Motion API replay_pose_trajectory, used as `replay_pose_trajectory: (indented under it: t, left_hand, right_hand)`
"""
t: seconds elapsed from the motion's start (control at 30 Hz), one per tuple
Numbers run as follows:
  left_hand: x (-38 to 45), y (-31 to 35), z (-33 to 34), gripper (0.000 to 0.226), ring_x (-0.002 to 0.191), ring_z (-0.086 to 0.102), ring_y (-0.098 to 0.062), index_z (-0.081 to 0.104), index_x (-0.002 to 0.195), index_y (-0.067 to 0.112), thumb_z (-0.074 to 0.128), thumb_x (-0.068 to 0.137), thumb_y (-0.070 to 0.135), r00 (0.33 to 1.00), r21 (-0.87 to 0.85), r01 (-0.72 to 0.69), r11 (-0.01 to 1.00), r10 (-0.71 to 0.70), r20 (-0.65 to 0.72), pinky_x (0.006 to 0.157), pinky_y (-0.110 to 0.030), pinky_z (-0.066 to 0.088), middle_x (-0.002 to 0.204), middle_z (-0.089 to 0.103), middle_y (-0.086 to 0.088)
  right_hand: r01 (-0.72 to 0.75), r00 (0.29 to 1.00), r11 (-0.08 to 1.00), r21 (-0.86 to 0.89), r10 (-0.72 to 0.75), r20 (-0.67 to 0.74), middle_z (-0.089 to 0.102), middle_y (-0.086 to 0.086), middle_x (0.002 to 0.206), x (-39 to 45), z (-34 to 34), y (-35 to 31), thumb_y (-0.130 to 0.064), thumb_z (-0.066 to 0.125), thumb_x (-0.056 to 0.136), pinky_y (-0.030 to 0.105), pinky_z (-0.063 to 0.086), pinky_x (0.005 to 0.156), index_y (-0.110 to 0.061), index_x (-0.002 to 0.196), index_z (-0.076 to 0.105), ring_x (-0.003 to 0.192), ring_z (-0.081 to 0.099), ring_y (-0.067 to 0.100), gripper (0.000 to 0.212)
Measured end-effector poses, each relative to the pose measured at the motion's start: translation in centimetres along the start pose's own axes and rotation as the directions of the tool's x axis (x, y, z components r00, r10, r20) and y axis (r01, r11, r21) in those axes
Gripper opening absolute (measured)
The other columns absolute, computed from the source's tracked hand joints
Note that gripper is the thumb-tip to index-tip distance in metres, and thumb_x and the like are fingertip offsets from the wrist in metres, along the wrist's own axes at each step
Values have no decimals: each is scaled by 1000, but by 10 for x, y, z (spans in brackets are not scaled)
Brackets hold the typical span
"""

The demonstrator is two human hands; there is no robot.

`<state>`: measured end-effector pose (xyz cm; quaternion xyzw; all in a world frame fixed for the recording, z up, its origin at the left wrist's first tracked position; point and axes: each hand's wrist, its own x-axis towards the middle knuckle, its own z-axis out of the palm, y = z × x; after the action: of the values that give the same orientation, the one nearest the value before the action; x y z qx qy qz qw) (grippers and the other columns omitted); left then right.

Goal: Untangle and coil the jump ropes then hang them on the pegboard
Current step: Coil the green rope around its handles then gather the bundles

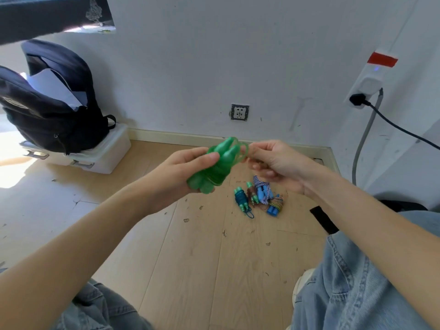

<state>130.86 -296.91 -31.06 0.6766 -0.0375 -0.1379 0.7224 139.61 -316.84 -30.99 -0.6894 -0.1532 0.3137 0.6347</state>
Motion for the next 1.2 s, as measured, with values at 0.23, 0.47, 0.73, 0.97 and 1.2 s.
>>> replay_pose_trajectory:
  t: [0.23,0.47,0.73,0.97,1.2]
  left_hand:
    - [3,-12,-2,34,85,64,-15,59,112,36,62,77,38,978,72,131,989,-118,-169,72,-31,52,105,66,2]
    - [2,-17,5,32,85,58,-19,62,112,20,60,84,35,991,56,122,991,-125,51,77,-35,46,100,64,-4]
    - [9,-1,3,29,79,58,-13,64,99,13,51,86,36,999,-474,51,879,-37,39,73,-31,52,91,62,-3]
    - [11,-17,-3,31,77,59,-13,59,113,18,47,91,36,957,-356,202,913,-260,-125,70,-31,49,86,69,0]
    - [10,-17,-4,34,81,60,-13,58,117,20,50,90,38,960,-397,151,906,-230,-161,66,-31,49,93,67,-2]
  right_hand:
    - [116,968,948,298,-40,-248,63,-3,67,2,-5,2,-18,73,61,15,45,47,-10,79,65,63,54,9,22]
    - [55,996,773,632,-83,15,67,2,72,9,1,-2,-21,54,86,36,47,88,-16,75,53,80,67,18,12]
    - [186,978,884,429,-207,3,62,-3,72,6,17,2,-17,58,83,34,44,87,-19,87,54,84,64,14,6]
    - [354,934,920,-167,-356,16,68,0,86,1,31,5,-5,59,86,12,48,79,-13,92,61,82,65,3,10]
    - [385,916,921,-52,-388,-97,74,0,88,1,31,6,-7,61,85,17,47,86,-13,93,61,92,67,9,11]
